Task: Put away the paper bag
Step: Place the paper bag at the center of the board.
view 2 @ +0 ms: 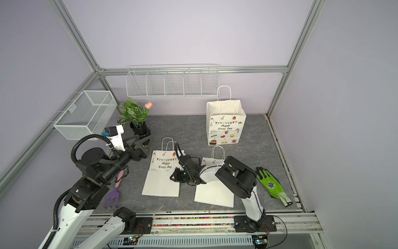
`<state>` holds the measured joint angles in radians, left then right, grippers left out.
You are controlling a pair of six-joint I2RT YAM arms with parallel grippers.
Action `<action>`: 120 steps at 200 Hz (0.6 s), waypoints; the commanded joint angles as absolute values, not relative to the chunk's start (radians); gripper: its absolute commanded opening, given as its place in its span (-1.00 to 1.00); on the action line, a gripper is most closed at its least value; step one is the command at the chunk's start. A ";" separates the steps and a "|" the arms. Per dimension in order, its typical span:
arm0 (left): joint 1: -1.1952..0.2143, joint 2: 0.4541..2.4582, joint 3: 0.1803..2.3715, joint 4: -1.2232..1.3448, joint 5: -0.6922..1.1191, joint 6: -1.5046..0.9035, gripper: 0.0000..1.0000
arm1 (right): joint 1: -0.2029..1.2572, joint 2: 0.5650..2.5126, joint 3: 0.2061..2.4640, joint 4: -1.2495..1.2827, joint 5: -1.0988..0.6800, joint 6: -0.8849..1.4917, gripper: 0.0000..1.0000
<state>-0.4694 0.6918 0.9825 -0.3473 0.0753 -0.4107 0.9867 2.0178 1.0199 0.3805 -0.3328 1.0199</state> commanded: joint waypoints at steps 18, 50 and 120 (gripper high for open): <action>-0.460 0.698 0.959 -0.340 0.055 -0.414 0.95 | 1.007 2.041 1.055 0.394 -0.336 1.039 -0.41; -0.453 0.711 0.940 -0.330 0.040 -0.421 0.98 | 1.005 1.985 1.037 0.306 -0.283 0.984 0.13; -0.370 0.749 0.891 -0.294 0.053 -0.476 1.00 | 0.961 1.775 0.979 0.070 -0.109 0.814 0.99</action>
